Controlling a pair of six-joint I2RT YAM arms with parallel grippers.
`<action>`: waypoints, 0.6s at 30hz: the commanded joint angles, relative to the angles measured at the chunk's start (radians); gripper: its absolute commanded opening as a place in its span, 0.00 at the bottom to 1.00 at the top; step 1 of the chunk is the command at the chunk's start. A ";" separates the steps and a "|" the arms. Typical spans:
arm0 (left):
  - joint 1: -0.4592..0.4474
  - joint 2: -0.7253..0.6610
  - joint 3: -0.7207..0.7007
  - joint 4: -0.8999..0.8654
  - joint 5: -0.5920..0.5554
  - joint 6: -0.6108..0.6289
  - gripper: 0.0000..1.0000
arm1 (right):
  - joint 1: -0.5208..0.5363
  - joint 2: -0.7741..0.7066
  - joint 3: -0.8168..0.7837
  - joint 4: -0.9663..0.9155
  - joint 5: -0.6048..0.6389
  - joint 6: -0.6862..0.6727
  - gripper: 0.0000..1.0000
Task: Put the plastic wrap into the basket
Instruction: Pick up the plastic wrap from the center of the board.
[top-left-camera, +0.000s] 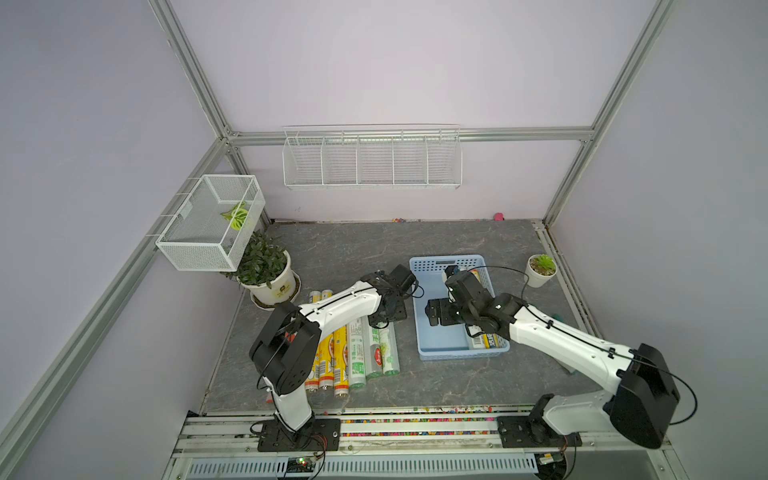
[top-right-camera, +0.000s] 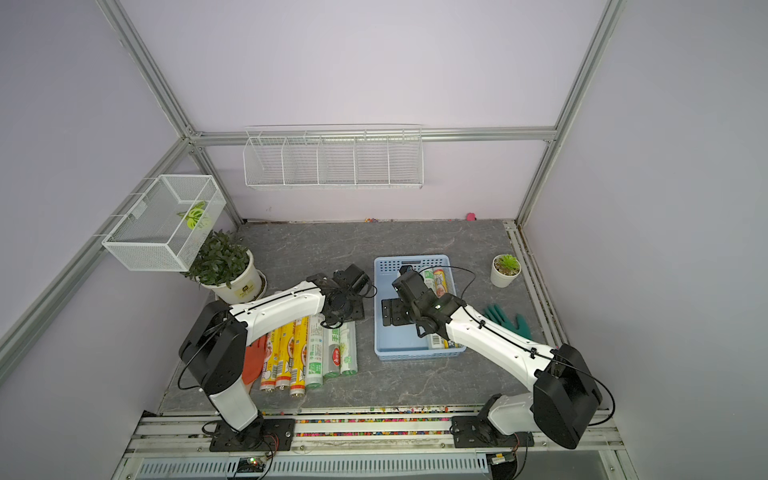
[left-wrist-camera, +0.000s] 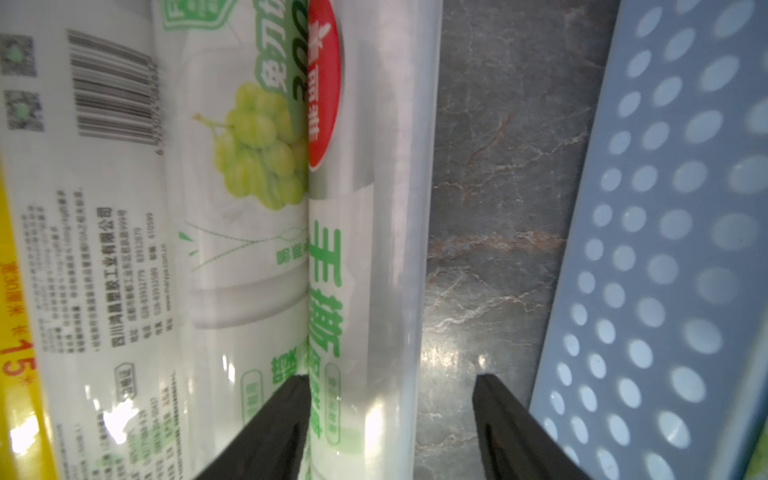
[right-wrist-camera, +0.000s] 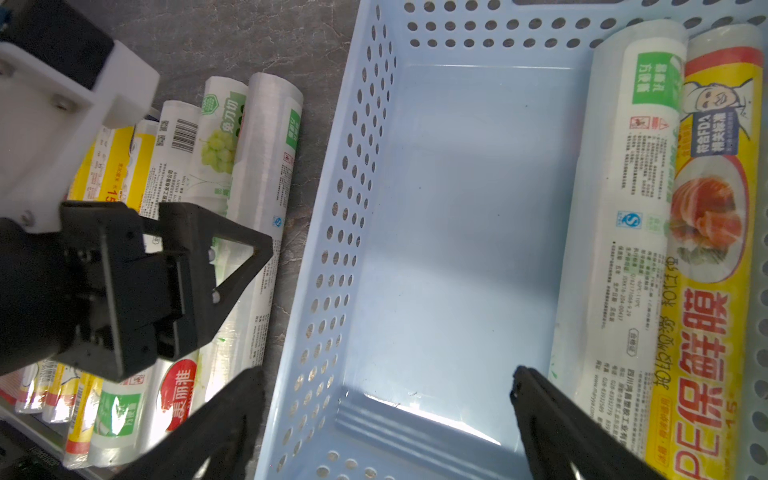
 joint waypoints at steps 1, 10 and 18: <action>0.006 0.023 0.024 -0.023 -0.020 -0.010 0.67 | 0.005 0.001 -0.016 0.012 0.018 0.013 0.98; 0.008 0.070 0.026 -0.008 -0.006 -0.008 0.66 | 0.005 0.013 -0.014 0.017 0.020 0.012 0.98; 0.007 0.119 0.036 -0.002 0.012 -0.005 0.66 | 0.004 0.025 -0.018 0.011 0.024 0.014 0.98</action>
